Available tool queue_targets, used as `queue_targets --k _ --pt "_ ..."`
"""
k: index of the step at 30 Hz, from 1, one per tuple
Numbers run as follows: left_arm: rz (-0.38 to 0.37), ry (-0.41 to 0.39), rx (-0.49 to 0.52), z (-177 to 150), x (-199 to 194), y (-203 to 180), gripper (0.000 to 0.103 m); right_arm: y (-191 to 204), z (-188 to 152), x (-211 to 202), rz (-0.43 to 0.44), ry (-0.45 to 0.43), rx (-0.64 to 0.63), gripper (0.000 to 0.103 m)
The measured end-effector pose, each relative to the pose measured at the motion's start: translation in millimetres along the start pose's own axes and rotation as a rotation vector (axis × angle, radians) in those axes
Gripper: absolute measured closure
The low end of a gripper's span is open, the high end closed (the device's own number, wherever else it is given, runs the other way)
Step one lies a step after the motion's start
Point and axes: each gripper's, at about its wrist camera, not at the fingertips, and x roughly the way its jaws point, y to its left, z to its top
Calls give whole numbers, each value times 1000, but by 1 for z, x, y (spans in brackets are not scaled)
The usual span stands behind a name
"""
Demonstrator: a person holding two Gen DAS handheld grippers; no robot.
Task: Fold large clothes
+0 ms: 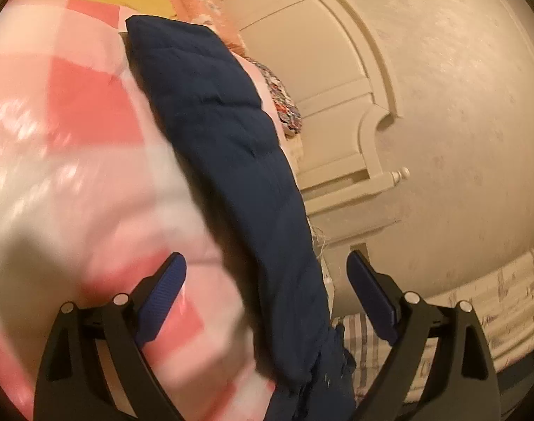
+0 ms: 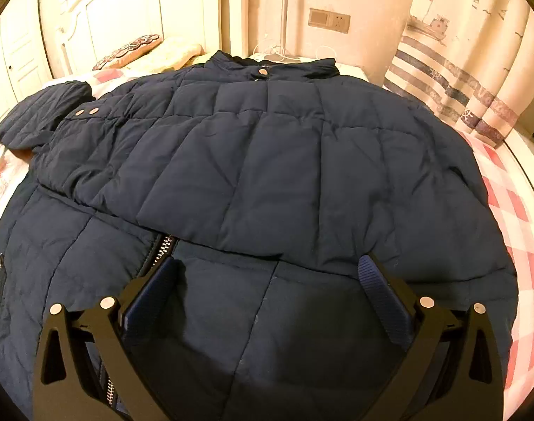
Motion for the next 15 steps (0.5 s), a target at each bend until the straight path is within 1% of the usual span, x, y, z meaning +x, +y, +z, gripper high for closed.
queue_targets --k 1,3,4,5,6,7,8,9,10,11,12,13,14,15 --pt "11 -2 0 5 5 -2 11 0 0 0 1 0 0 4" --pt "48 -17 31 13 16 -9 17 -1 0 1 3 1 2 4" --pt "70 -22 39 14 22 -10 37 0 0 1 4 1 3 4" --pt "76 -16 34 17 26 -9 91 0 -1 1 4 1 3 4" --pt "104 -3 18 15 31 -9 98 0 -1 1 4 1 4 4" --pt "124 -38 43 10 26 -18 99 0 -1 1 4 1 4 4" --pt "131 -91 141 -2 18 -39 99 0 0 1 5 1 4 4" --pt "127 -116 235 -16 12 -60 99 0 0 1 5 1 4 4" --pt "110 -135 357 -39 6 -89 99 0 0 1 6 1 5 4" --pt "72 -129 468 -66 1 -118 99 0 0 1 8 2 6 4" --pt "32 -109 552 -89 -1 -139 99 -1 0 2 9 2 7 4" --pt "-10 -77 640 -115 -2 -161 99 0 0 2 10 2 7 4" --pt "-63 -25 758 -154 0 -188 99 -1 0 2 10 2 8 4" --pt "-94 13 821 -179 3 -202 99 -1 0 2 10 2 8 4"
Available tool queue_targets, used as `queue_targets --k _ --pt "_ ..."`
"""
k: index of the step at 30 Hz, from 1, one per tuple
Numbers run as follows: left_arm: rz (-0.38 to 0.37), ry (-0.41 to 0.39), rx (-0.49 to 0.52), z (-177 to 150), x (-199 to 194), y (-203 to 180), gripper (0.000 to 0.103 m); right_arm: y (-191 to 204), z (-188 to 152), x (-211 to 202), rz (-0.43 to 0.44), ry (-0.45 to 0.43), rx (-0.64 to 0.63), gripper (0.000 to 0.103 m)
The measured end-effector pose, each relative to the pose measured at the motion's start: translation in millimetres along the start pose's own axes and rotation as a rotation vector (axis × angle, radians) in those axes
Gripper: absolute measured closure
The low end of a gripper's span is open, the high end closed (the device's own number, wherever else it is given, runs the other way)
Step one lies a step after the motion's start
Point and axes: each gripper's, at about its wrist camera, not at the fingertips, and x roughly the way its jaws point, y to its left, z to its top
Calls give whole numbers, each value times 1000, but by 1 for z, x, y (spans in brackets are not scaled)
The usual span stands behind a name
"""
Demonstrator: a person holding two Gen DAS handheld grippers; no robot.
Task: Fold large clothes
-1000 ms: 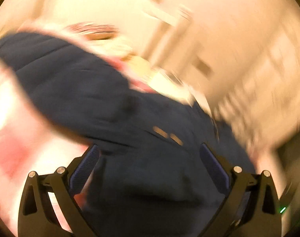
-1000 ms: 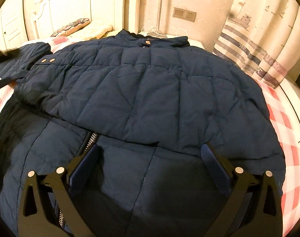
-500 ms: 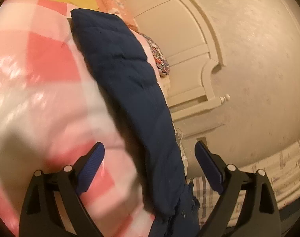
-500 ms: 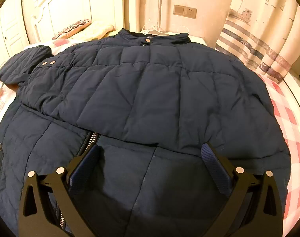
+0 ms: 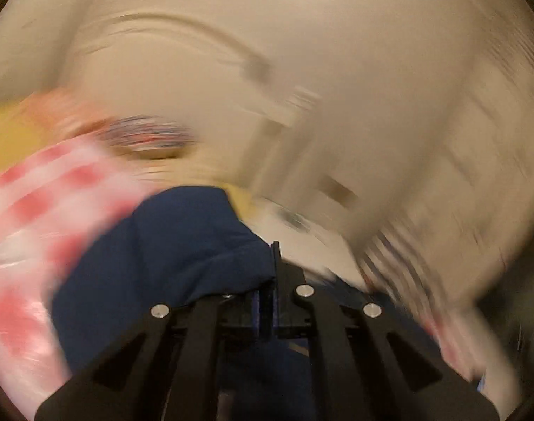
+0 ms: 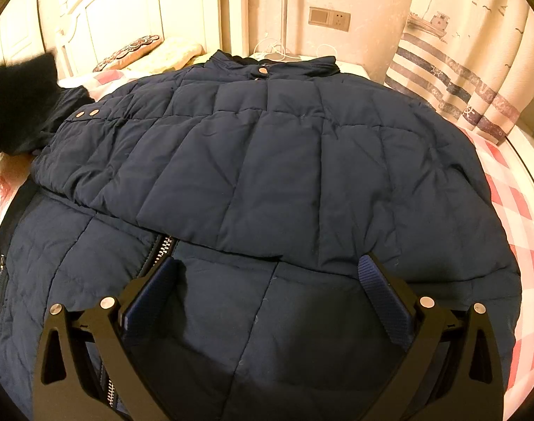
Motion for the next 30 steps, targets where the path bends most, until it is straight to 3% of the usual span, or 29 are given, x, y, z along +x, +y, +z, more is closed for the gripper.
queue_targets --k 3,6,7,8,10,12,14,16,17,18,19,20,22,23,26,27,30 --pt "-169 161 138 -39 36 -87 97 0 0 0 1 0 0 4" --pt "-201 281 196 -82 78 -128 93 -1 0 0 4 0 2 4" --pt "-211 341 187 -97 91 -132 82 -1 0 0 5 0 3 4" --pt "-235 432 154 -115 107 -135 63 -1 0 0 6 0 4 4" --pt "-267 509 131 -134 120 -135 40 -1 0 0 8 0 5 4" --pt "-245 507 203 -134 117 -134 34 -1 0 0 10 0 6 4" --pt "-251 524 248 -125 105 -138 22 -2 0 0 12 0 8 4" --pt "-352 493 234 -105 74 -141 20 -2 0 0 14 0 10 4" --pt "-402 460 229 -96 59 -141 15 -2 0 0 15 0 10 4" --pt "-461 354 228 -81 26 -138 12 -1 -1 0 15 0 10 4" --pt "-456 278 223 -73 6 -131 3 -1 -1 0 14 0 10 4" --pt "-399 157 202 -63 -18 -117 2 -1 -1 0 13 0 9 4" --pt "-221 69 158 -57 -33 -93 2 -1 -1 0 12 0 8 4" --pt "-39 60 110 -57 -32 -72 3 -1 -1 0 13 0 9 4" --pt "266 163 9 -68 -13 -32 11 -1 0 0 12 1 8 4" --pt "311 227 -18 -78 -3 -22 11 -1 0 0 12 1 8 4" --pt "320 296 -39 -103 4 -11 11 -1 -1 0 12 0 7 4"
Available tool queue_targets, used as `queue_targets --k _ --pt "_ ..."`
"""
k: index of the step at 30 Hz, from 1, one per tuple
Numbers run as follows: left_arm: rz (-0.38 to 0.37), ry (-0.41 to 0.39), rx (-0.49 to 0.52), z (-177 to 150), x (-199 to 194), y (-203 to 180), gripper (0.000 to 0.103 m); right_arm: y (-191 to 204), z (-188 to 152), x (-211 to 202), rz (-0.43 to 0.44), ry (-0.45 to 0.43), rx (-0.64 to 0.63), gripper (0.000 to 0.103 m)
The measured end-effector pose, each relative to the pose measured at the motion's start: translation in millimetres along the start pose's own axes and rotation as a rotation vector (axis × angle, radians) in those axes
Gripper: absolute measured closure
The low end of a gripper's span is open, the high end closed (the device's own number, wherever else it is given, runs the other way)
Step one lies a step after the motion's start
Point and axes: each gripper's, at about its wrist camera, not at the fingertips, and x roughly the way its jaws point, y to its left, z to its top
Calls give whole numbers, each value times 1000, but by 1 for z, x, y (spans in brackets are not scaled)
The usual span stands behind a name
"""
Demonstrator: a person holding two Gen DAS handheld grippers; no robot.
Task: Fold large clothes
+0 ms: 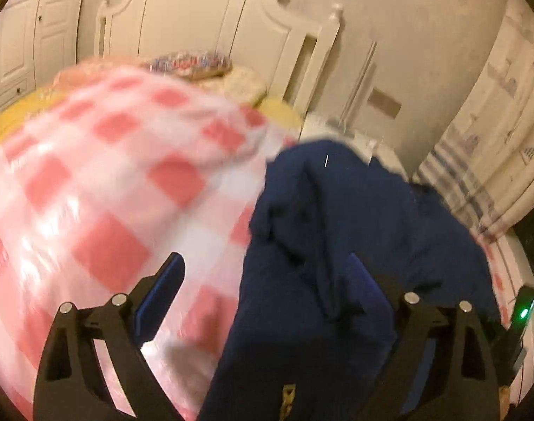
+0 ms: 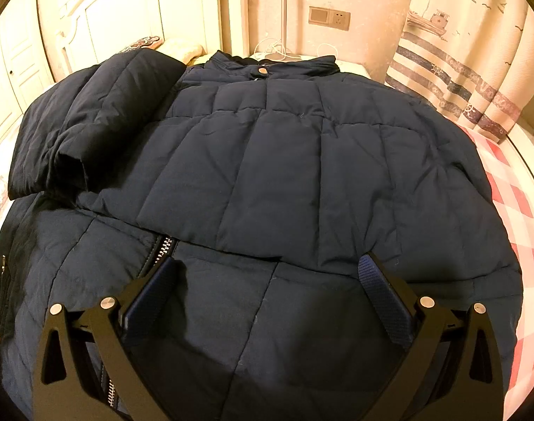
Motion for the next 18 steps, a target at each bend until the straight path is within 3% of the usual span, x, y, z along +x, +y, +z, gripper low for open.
queue_targets --k 6,8,11,13,16,17,18 --pt "104 43 135 -40 35 1 8 2 0 -2 -18 -5 -13 4" --pt "96 115 107 -41 48 10 8 5 0 -4 -40 -14 -27 5" --pt "73 95 46 -42 48 29 8 21 -3 -17 -155 -88 -97 5" --pt "41 31 -16 -42 36 42 9 44 -7 -33 -170 -185 -204 5" --pt "28 -182 -109 -39 2 60 9 79 -8 -49 -146 -270 -328 5" --pt "35 -285 -147 -38 -14 68 8 88 -5 -51 -135 -275 -347 5" --pt "42 -330 -168 -39 -22 72 8 102 0 -51 -116 -273 -374 5"
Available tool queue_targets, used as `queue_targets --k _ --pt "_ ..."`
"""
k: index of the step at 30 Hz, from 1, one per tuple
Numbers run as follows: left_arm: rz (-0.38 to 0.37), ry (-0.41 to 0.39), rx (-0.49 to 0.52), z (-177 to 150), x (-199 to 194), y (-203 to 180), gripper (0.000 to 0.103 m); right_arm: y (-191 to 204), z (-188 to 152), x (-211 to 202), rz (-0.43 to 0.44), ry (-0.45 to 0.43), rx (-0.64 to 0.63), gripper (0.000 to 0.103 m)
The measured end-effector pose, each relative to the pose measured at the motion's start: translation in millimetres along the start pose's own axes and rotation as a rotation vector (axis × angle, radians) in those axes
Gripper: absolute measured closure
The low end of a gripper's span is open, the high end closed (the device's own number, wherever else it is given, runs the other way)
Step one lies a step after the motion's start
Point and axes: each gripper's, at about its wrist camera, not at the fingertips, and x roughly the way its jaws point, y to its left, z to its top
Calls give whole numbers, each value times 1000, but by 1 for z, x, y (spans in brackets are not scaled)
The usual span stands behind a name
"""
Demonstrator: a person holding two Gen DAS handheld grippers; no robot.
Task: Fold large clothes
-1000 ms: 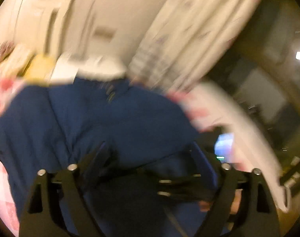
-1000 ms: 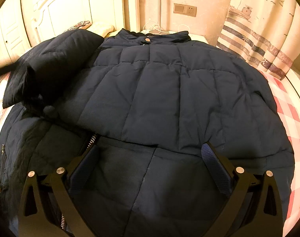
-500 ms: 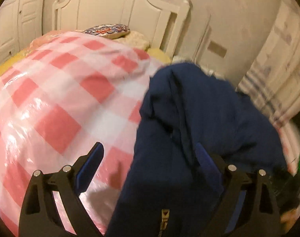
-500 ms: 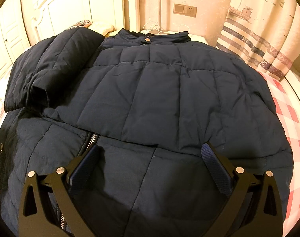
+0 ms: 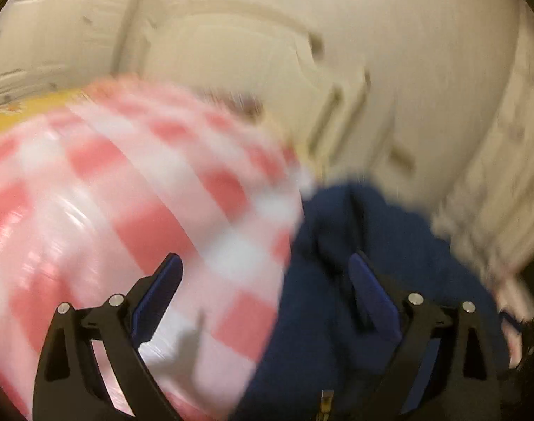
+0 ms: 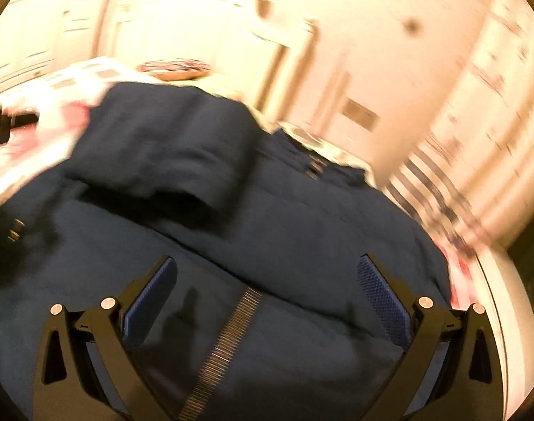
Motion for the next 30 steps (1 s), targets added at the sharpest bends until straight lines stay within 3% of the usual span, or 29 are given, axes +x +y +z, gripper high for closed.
queue_targets --k 2,10,12,13,14,15,16,17,19,22,25,28,30 --pt "19 -63 -43 2 -9 9 5 22 19 2 20 -17 -56 5" --pt "68 -85 -40 6 -5 2 3 115 52 45 2 0 -373 6" --pt "74 -80 -38 5 -6 2 3 120 55 49 -14 -42 -408 17" --pt "75 -80 -47 4 -8 4 3 113 58 49 15 -46 -388 41" --pt "78 -74 -47 3 -8 4 3 105 61 48 68 -42 -346 54" --pt "81 -64 -45 3 -7 5 3 82 68 42 152 -50 -221 61" --pt "80 -61 -47 3 -6 5 3 62 73 36 209 -65 -117 74" --pt "78 -63 -48 3 -6 5 3 42 76 28 255 -79 -14 78" --pt "77 -70 -44 3 -8 5 3 -22 74 22 358 -117 251 81" --pt "75 -63 -25 1 -8 1 3 -117 47 14 431 -173 607 82" --pt "75 -50 -1 0 -6 -4 3 -196 5 19 396 -171 867 82" --pt "70 -23 34 -3 -1 -10 3 -243 -39 44 353 -61 1040 81" --pt "71 -13 54 -4 2 -13 3 -262 -72 72 362 80 1133 81"
